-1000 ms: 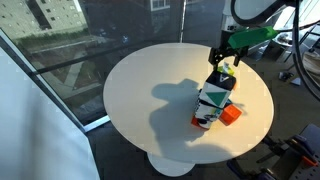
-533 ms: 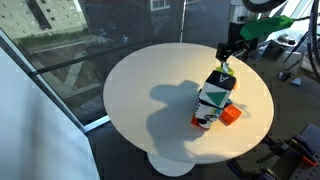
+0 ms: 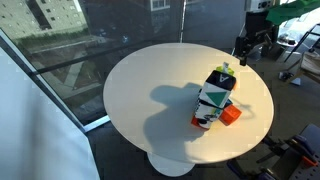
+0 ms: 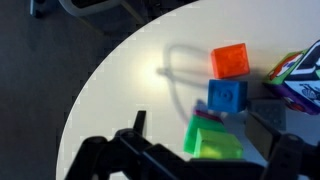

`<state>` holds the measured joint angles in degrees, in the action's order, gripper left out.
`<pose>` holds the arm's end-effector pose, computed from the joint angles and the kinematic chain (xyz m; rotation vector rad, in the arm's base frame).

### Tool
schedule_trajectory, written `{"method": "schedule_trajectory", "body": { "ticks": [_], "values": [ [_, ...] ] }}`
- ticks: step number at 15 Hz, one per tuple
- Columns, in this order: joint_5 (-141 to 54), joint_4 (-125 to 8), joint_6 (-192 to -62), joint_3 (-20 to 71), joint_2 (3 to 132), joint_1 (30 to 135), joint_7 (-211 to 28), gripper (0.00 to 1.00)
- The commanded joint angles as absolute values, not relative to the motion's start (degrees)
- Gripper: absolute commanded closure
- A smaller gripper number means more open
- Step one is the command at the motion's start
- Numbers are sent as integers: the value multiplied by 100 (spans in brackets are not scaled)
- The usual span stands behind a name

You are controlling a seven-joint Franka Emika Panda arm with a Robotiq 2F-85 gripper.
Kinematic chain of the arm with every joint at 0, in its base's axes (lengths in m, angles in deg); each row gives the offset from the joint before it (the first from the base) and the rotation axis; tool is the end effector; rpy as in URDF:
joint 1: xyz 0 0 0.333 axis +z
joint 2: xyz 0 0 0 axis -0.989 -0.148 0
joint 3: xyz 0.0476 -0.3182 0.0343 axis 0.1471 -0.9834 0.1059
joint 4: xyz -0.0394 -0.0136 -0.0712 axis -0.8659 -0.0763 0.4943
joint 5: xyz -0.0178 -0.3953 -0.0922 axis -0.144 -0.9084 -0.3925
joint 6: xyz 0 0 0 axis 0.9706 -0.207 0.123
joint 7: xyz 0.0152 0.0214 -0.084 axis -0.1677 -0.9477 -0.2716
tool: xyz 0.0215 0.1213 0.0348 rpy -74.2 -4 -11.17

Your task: Pick up the lime green block and put it on the green block

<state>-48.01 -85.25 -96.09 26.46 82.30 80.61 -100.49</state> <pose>0.5200 -0.0525 0.3744 2.9333 -0.3845 -0.4300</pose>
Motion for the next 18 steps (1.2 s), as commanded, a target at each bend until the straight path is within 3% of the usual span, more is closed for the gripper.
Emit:
{"method": "schedule_trajectory", "body": {
  "ticks": [1, 18],
  "values": [
    [-5012, -8729, -9281, 2639, 8661, 7957, -9642, 0],
    [-4464, -10063, -10147, 2173, 10665, 7687, -7892, 0]
  ]
}}
